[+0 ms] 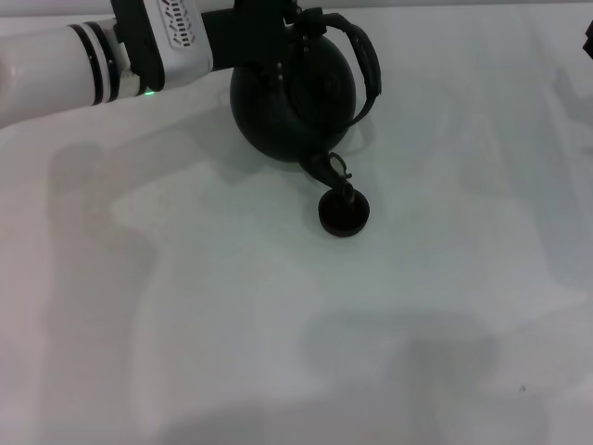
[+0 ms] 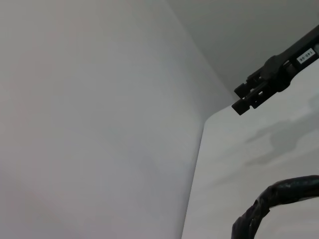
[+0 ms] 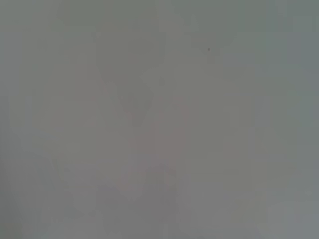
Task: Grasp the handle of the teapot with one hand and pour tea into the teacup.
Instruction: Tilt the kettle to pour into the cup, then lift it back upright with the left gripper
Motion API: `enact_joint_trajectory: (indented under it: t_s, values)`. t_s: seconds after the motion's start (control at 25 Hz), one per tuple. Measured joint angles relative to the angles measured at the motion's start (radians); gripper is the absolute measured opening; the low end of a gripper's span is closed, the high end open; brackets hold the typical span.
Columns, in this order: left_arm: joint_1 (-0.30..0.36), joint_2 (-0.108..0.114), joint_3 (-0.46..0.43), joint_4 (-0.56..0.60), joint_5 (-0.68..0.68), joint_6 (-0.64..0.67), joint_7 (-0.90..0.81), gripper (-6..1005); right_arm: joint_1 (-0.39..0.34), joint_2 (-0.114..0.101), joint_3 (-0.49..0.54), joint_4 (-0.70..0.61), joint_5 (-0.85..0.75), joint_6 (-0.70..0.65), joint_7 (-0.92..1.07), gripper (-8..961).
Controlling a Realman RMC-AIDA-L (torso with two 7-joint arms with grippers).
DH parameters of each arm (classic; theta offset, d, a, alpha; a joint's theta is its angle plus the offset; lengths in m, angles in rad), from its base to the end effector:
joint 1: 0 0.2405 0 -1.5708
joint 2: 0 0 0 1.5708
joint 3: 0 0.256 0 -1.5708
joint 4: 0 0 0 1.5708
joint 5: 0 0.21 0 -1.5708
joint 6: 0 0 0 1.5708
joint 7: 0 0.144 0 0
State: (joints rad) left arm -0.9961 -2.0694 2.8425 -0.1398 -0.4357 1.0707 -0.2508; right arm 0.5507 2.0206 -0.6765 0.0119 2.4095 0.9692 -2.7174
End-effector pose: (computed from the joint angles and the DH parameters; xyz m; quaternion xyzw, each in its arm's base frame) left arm -0.1861 0.4215 -0.0705 -0.9280 0.1830 -0.1278 0.2983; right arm 0.3669 0.3602 0.0168 -0.6688 0.3460 0.2641 0.6027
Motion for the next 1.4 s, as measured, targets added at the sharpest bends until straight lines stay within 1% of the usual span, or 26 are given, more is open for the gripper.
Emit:
enact_joint_trajectory:
  t_s: [0.44,0.8,1.4]
  values:
    - [-0.019,0.0,0.0,0.0,0.001,0.0,0.017,103,-0.002,0.0,0.0,-0.001,0.002,0.0,0.001,834]
    - [-0.033,0.0,0.0,-0.005,0.043,0.001,0.017,103,-0.006,-0.001,0.002,-0.001,0.004,0.0,0.001,834]
    - [-0.048,0.001,0.0,-0.006,0.057,0.0,0.04,102,-0.008,-0.002,0.002,-0.001,0.004,0.0,0.001,834]
